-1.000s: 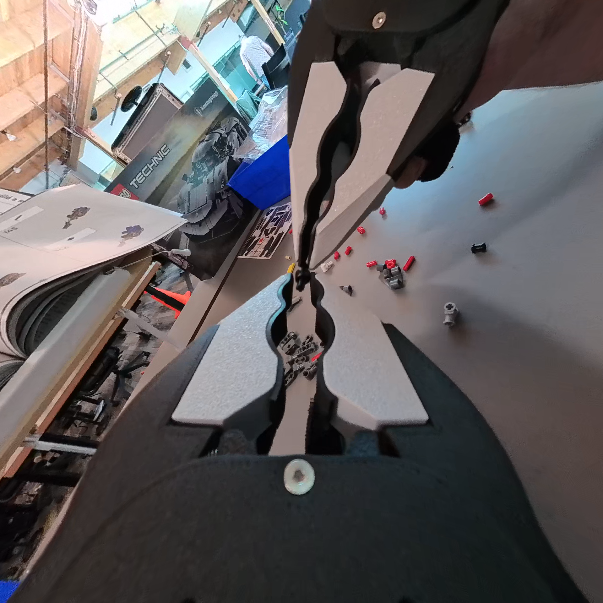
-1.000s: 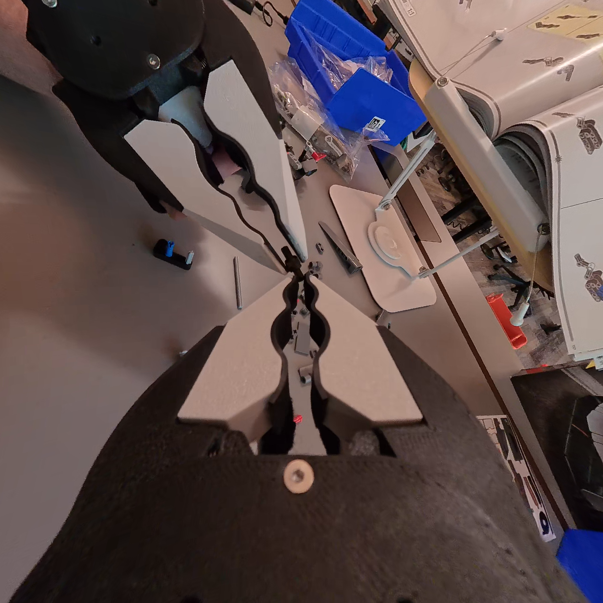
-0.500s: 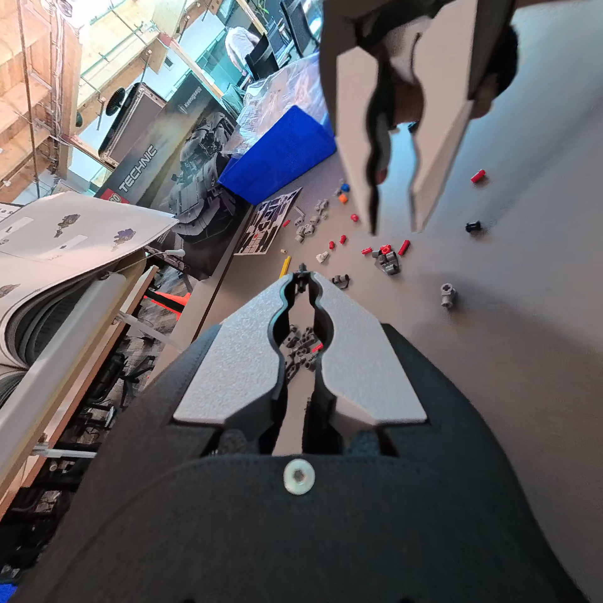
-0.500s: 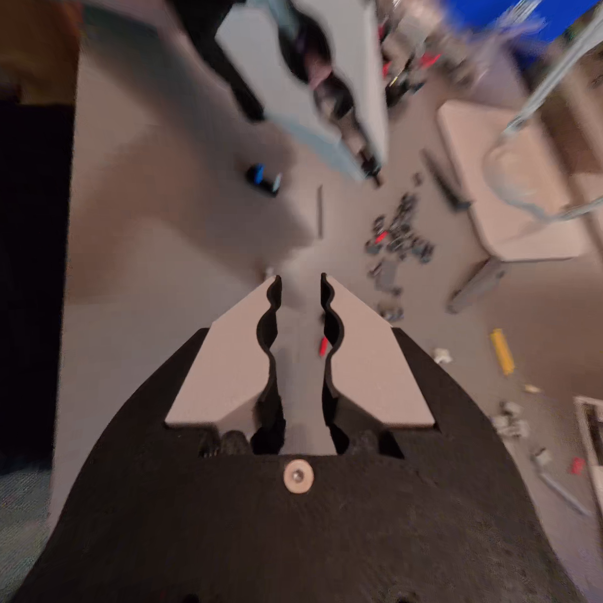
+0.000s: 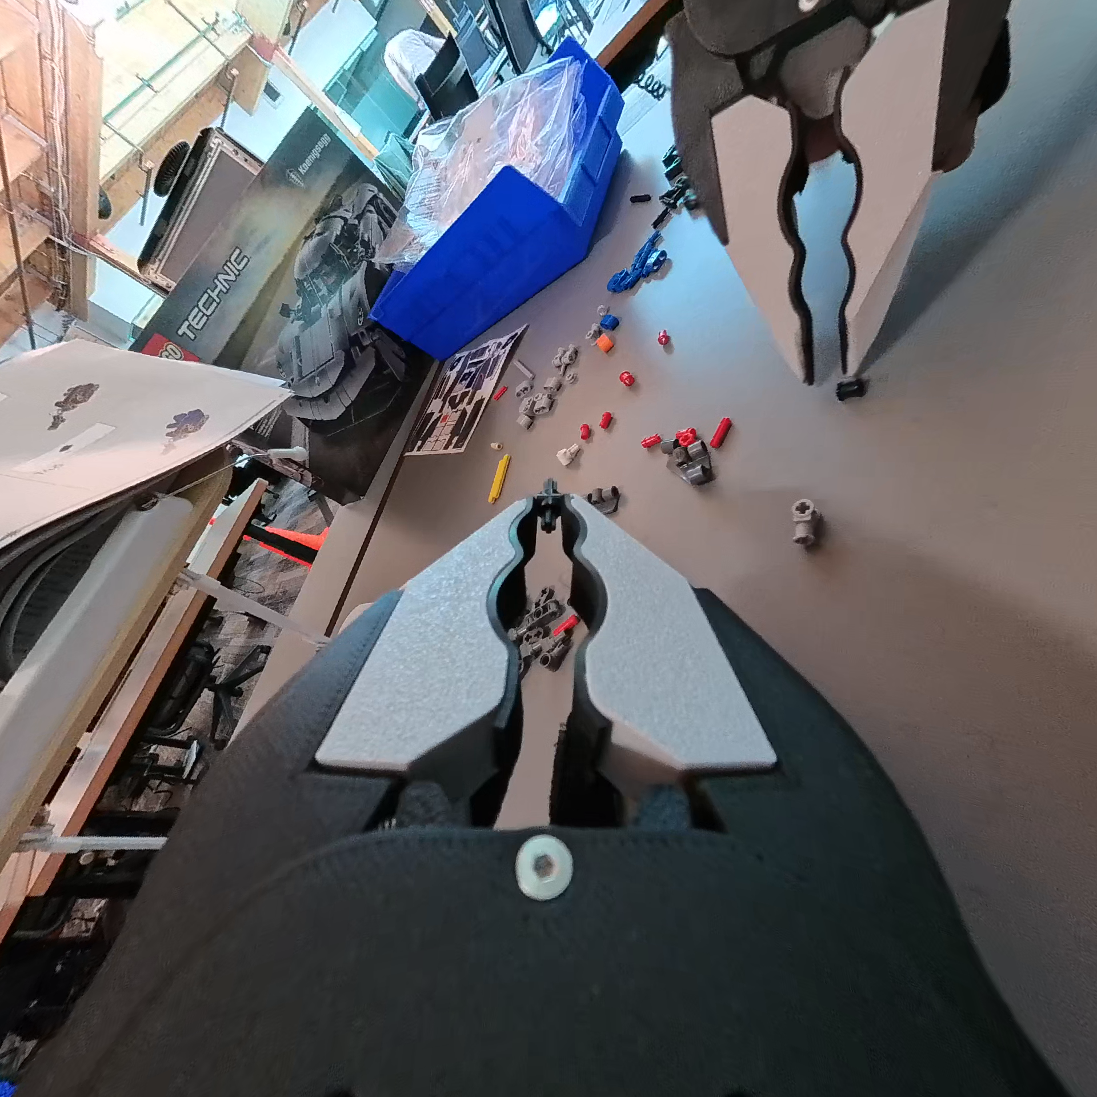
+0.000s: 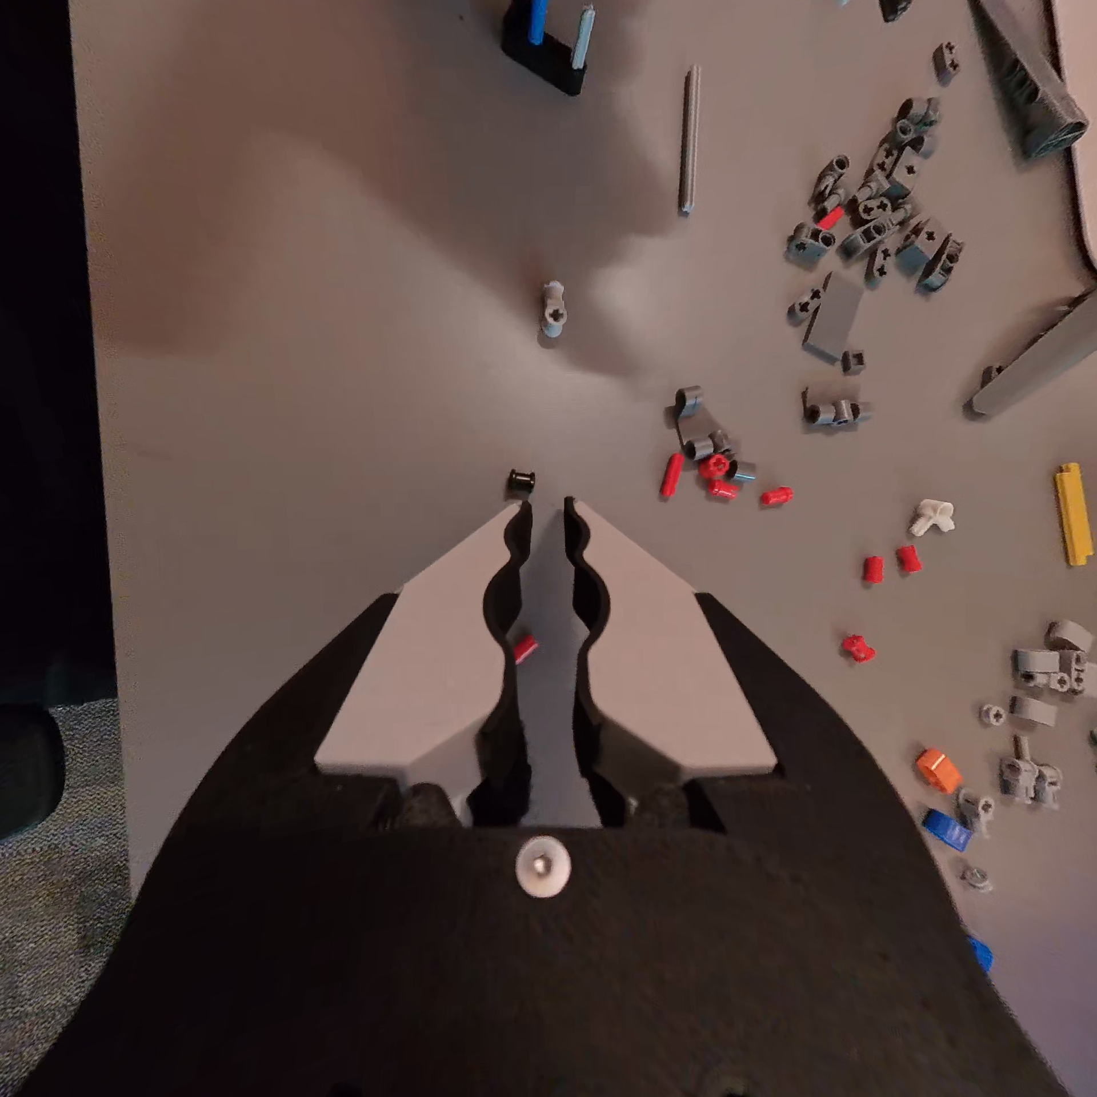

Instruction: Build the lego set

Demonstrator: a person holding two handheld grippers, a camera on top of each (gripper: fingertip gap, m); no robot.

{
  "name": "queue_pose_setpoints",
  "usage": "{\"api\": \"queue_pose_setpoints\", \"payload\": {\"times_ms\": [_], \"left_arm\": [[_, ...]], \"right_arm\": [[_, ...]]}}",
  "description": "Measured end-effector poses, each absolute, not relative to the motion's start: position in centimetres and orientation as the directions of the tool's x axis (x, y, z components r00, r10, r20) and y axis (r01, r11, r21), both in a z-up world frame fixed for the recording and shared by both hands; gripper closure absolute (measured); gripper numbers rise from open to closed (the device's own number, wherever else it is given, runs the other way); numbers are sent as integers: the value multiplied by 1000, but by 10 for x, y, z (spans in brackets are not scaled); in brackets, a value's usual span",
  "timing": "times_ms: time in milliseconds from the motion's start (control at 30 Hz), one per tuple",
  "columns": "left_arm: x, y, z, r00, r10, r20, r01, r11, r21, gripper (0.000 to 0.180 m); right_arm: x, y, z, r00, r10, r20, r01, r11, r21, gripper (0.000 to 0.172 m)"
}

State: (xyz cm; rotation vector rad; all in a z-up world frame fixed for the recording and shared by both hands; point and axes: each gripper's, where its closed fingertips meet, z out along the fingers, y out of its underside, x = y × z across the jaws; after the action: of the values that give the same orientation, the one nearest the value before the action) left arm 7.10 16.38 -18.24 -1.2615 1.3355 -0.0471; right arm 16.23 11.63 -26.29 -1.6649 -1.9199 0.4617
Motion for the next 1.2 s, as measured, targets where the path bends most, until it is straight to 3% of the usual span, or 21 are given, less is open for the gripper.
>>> {"api": "queue_pose_setpoints", "payload": {"times_ms": [500, 933, 1200], "left_arm": [[70, 166, -184, 331, -650, -684, -612, 404, -680, 175], [70, 167, -187, 328, -658, -678, -614, 396, -682, 175], [76, 161, -191, 298, -689, -661, -606, 399, -689, 175]], "right_arm": [[149, 114, -263, -139, 977, 162, 773, 209, -599, 160], [144, 109, -265, -290, 953, 84, 748, 280, -601, 168], [121, 138, -233, -133, 954, 268, 639, 289, -713, 169]]}}
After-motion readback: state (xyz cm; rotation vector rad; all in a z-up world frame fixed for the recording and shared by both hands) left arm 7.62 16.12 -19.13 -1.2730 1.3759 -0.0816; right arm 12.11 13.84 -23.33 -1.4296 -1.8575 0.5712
